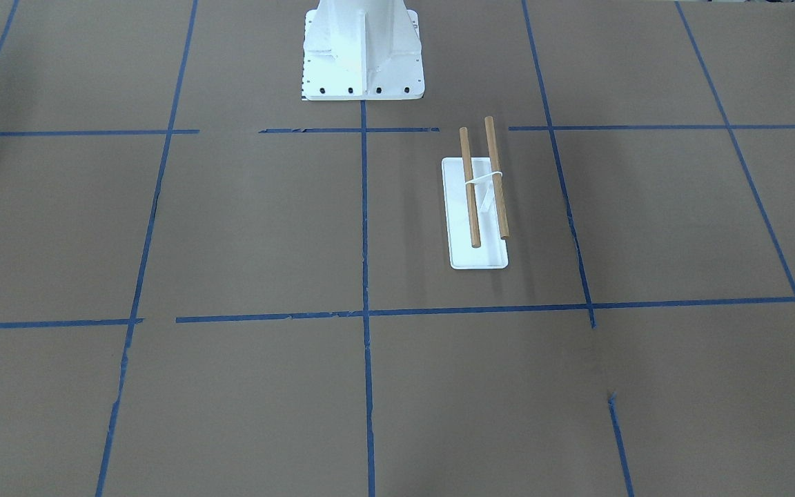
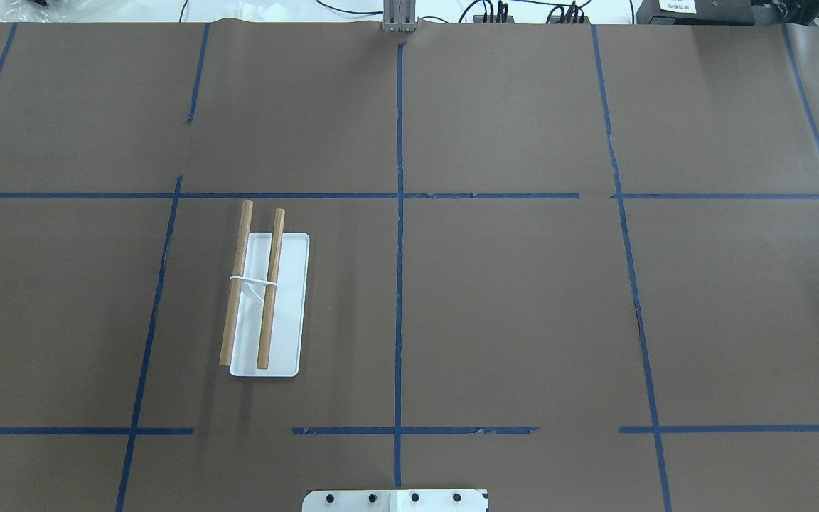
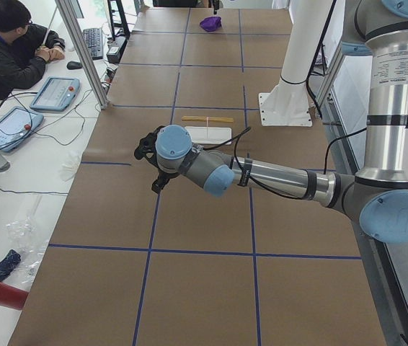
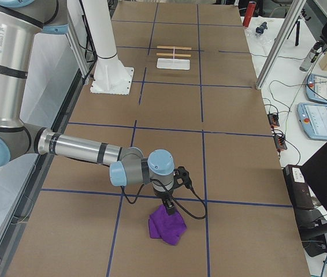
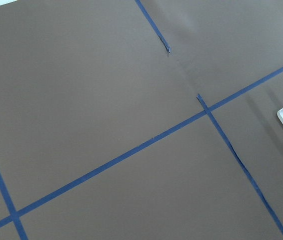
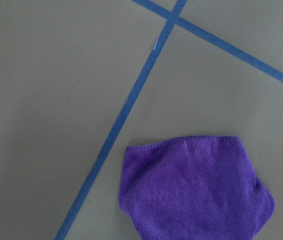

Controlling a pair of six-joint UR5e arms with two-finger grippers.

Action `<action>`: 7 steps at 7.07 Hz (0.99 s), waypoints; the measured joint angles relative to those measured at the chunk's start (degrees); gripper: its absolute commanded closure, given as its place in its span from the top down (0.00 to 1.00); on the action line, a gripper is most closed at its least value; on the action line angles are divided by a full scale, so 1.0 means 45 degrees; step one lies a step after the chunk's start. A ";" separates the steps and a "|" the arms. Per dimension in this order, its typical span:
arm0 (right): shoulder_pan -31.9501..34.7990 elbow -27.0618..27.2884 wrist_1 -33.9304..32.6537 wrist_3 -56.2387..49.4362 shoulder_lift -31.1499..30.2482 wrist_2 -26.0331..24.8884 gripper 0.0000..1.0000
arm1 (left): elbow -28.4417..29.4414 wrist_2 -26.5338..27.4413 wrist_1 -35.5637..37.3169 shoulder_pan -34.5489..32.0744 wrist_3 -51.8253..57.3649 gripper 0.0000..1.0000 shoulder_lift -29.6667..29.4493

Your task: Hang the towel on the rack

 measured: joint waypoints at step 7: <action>-0.1767 -0.1140 -0.0008 -0.3281 -0.0084 -0.1989 0.00 | -0.0080 -0.0001 -0.0305 0.0049 -0.0123 1.00 -0.0013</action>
